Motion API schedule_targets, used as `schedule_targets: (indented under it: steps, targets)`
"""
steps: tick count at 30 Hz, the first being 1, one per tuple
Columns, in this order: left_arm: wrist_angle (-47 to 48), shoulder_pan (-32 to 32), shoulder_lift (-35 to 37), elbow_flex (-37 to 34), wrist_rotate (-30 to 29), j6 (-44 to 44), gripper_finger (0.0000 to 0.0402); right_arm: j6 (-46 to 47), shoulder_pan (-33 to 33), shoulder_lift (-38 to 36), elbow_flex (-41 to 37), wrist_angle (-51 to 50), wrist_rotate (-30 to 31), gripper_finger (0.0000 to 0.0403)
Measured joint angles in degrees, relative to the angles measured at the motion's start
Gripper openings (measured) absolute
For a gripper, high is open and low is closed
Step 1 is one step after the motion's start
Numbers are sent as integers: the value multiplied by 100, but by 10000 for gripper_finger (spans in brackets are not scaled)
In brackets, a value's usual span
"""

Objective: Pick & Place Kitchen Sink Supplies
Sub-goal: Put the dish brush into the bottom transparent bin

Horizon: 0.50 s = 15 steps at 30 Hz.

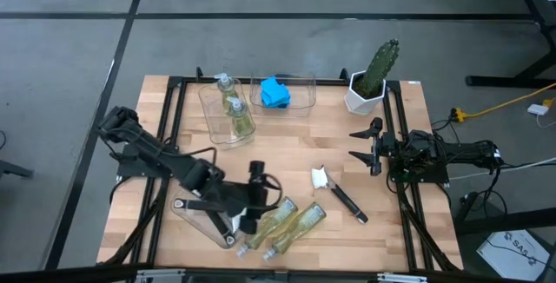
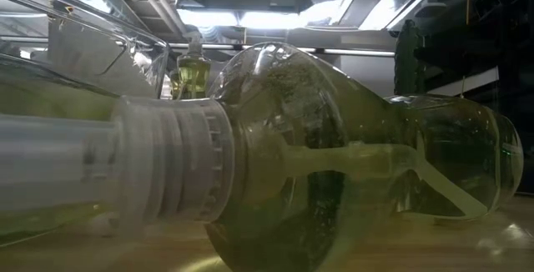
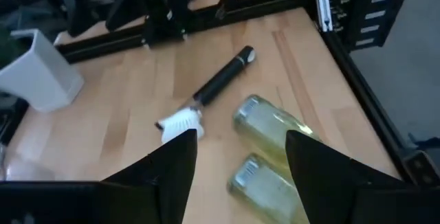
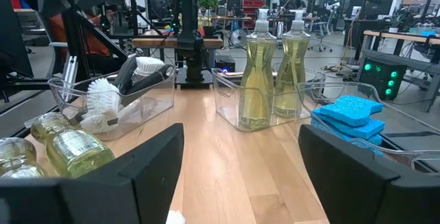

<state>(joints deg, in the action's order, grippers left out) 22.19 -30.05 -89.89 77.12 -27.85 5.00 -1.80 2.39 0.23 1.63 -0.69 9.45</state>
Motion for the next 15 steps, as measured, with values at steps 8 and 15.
schedule_targets:
  steps: [8, 15]
  targets:
    - [-749, 721, -625, 0, 206, -828, 216, 2, 0, 2, 0, 2, 0, 284]
    - [-1570, 1169, -1256, -2, 529, -1434, 214, 2, 0, 2, 0, 2, 0, 284]
